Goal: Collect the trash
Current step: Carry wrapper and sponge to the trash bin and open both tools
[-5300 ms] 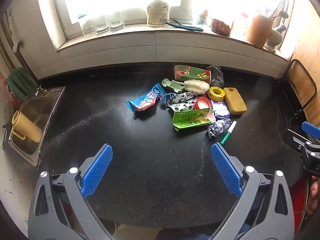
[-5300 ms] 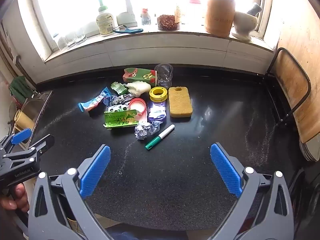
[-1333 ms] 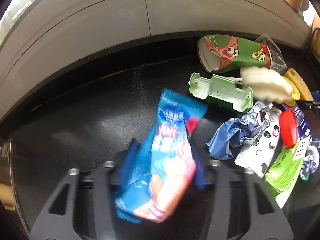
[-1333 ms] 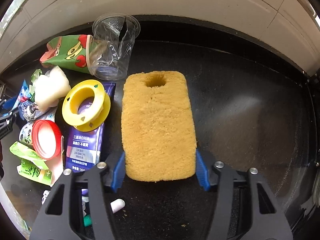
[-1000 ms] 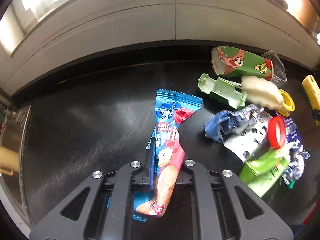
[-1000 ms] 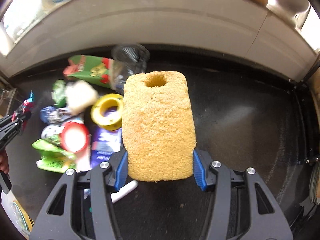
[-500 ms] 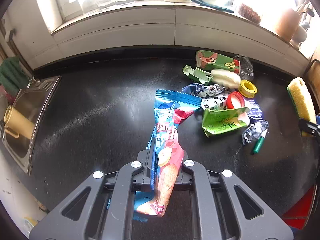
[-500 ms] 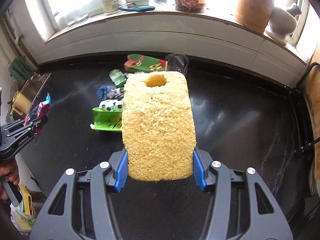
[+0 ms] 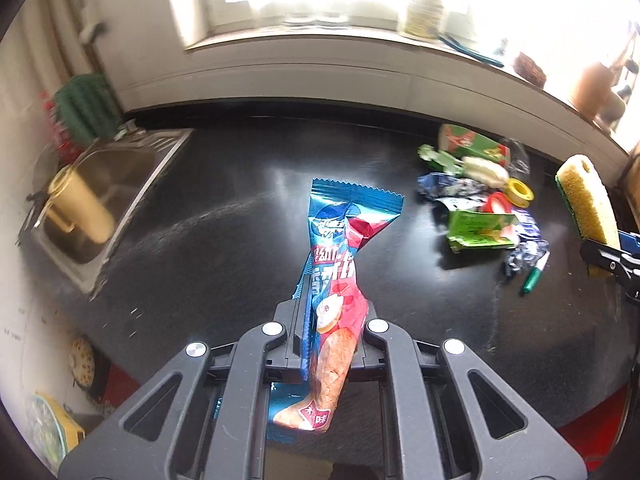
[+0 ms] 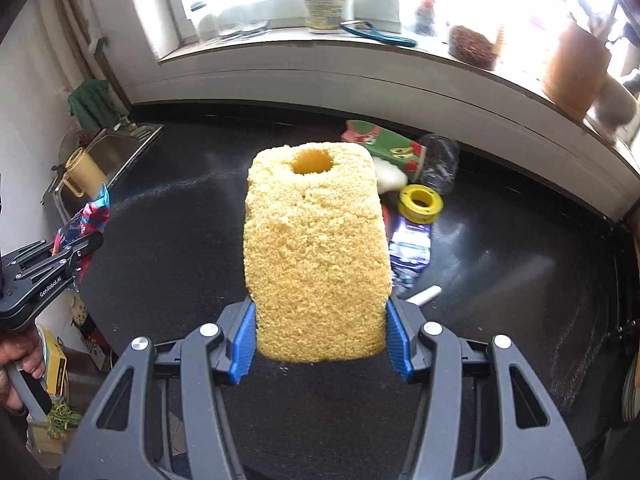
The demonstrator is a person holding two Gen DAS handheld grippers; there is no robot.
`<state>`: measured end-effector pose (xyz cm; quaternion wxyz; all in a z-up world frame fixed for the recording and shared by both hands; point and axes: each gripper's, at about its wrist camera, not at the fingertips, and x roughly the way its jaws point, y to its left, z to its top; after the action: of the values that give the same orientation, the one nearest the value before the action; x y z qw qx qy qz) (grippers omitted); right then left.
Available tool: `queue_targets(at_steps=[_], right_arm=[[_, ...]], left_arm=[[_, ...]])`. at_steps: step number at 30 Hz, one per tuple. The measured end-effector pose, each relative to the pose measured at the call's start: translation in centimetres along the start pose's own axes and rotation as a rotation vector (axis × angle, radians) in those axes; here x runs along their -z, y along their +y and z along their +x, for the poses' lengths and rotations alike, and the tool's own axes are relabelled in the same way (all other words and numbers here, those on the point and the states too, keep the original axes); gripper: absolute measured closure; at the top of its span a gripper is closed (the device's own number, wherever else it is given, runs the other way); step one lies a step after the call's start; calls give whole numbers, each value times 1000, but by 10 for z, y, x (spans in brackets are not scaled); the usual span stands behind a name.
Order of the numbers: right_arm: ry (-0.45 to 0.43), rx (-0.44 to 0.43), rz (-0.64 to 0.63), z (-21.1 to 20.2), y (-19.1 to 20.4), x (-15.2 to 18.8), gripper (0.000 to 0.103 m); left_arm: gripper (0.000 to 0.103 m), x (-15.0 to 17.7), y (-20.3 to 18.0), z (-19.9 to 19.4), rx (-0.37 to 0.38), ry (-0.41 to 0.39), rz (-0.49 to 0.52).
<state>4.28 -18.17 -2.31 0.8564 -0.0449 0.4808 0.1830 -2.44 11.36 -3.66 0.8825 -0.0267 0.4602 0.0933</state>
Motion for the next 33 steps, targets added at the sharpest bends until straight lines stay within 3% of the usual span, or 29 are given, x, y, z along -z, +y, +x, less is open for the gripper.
queue_targets(at_steps=[3, 8, 12, 16, 20, 24, 33], right_arm=[[4, -79, -89, 7, 48, -6, 49], [67, -255, -283, 29, 160, 2, 49], [176, -415, -415, 48, 258, 32, 49], [261, -489, -528, 65, 333, 77, 49], [328, -510, -607, 91, 387, 118, 49], [393, -477, -671, 135, 427, 151, 49], [492, -419, -695, 212, 464, 185, 48]], left_arm=[[93, 23, 37, -15, -60, -5, -71], [93, 89, 114, -35, -166, 41, -241], [93, 150, 164, -37, -213, 100, -392], [93, 210, 207, -26, -249, 163, -502], [93, 254, 235, 2, -241, 206, -563], [93, 290, 255, 38, -228, 227, -592], [93, 339, 273, 102, -170, 288, -642]])
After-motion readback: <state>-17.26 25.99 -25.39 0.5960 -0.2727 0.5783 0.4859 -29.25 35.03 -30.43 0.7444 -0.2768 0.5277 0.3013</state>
